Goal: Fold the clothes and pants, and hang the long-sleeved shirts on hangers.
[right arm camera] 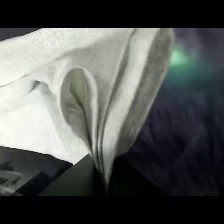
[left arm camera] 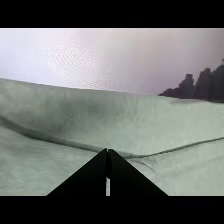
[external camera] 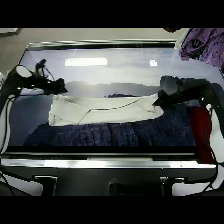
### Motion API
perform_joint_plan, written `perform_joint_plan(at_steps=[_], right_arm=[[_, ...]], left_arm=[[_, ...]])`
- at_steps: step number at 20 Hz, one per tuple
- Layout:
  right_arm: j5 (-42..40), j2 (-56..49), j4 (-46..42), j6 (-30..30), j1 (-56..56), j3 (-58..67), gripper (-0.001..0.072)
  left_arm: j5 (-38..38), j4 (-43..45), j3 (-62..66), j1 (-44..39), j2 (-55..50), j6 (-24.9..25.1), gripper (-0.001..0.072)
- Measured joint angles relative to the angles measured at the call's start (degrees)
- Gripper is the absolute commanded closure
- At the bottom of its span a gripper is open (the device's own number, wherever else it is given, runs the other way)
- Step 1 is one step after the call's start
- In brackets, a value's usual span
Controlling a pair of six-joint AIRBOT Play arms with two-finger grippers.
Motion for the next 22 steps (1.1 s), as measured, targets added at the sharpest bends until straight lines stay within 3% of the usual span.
perform_joint_plan(at_steps=[4, 8, 16, 22], right_arm=[[-5.49, 6.05, -7.37, 8.83, 0.17, 6.62, 0.0683], [-11.26, 9.97, -13.31, 14.05, 0.17, 13.27, 0.0682], [-19.17, 12.07, -17.35, 17.03, 0.15, 22.36, 0.0682], [-20.0, 12.22, -18.23, 17.53, 0.17, 23.65, 0.0682]], left_arm=[[6.03, -7.04, 0.0, -10.56, -4.79, -3.1, 0.0685], [13.99, -17.77, 0.0, -21.7, -9.73, -4.28, 0.0685], [26.4, -35.39, 0.02, -37.48, -17.2, -4.74, 0.0685], [29.53, -41.24, 1.46, -41.11, -19.63, -4.74, 0.0687]])
